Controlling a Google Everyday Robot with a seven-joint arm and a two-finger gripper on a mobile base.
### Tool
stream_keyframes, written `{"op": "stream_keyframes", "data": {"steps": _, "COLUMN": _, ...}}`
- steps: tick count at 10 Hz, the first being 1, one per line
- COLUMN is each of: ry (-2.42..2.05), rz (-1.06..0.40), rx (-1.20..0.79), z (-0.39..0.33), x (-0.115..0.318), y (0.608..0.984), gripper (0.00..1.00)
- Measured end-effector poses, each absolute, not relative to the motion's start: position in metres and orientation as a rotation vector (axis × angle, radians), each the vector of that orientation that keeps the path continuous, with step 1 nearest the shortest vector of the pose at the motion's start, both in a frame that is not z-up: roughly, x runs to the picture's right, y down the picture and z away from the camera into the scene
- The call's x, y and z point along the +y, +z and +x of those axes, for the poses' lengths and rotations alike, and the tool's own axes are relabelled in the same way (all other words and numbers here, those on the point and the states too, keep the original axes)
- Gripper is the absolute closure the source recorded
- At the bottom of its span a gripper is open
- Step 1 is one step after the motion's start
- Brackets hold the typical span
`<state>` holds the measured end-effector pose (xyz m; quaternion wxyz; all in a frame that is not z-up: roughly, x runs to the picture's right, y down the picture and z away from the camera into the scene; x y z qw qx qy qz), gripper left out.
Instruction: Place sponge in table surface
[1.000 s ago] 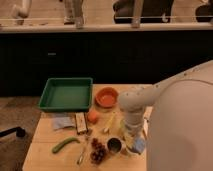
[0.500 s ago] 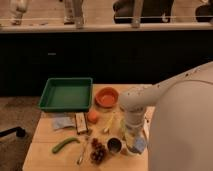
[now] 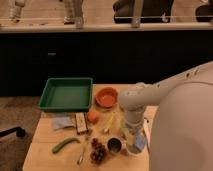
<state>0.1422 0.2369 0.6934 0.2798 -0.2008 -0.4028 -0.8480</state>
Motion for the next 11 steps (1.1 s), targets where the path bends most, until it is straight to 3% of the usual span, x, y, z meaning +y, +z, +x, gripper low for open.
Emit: {"op": "stream_keyframes", "data": {"steps": 11, "ry": -2.494, "rz": -0.53, "rx": -0.979, "z": 0.07, "x": 0.191, "y": 0.676, "gripper": 1.0}}
